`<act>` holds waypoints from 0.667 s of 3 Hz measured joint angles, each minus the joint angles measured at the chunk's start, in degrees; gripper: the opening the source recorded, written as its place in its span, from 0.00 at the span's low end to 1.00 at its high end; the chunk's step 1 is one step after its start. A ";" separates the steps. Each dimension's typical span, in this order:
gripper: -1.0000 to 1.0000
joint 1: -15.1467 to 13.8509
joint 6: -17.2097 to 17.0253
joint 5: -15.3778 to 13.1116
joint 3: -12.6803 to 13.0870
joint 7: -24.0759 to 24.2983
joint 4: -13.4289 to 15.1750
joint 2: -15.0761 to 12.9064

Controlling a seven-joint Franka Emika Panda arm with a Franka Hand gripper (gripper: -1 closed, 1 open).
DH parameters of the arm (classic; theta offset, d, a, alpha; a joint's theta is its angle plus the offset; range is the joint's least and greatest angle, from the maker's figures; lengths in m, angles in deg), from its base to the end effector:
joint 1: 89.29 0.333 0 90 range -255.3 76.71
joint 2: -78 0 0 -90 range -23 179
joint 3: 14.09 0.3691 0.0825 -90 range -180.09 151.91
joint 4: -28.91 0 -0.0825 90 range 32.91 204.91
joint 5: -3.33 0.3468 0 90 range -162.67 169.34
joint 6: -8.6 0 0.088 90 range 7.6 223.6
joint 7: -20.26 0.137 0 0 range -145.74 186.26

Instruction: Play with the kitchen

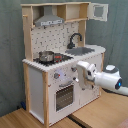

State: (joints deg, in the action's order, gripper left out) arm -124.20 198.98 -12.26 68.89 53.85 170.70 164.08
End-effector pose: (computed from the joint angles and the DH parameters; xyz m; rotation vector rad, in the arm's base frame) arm 0.2005 0.4933 0.3750 1.4641 1.1733 1.6897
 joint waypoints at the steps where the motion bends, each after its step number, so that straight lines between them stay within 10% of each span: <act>1: 1.00 2.22 -2.51 0.00 3.01 5.48 0.04 0.46; 2: 1.00 4.88 -6.07 0.00 5.25 10.15 0.39 0.54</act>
State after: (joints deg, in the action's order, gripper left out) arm -119.32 192.92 -12.26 74.14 64.00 171.09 164.63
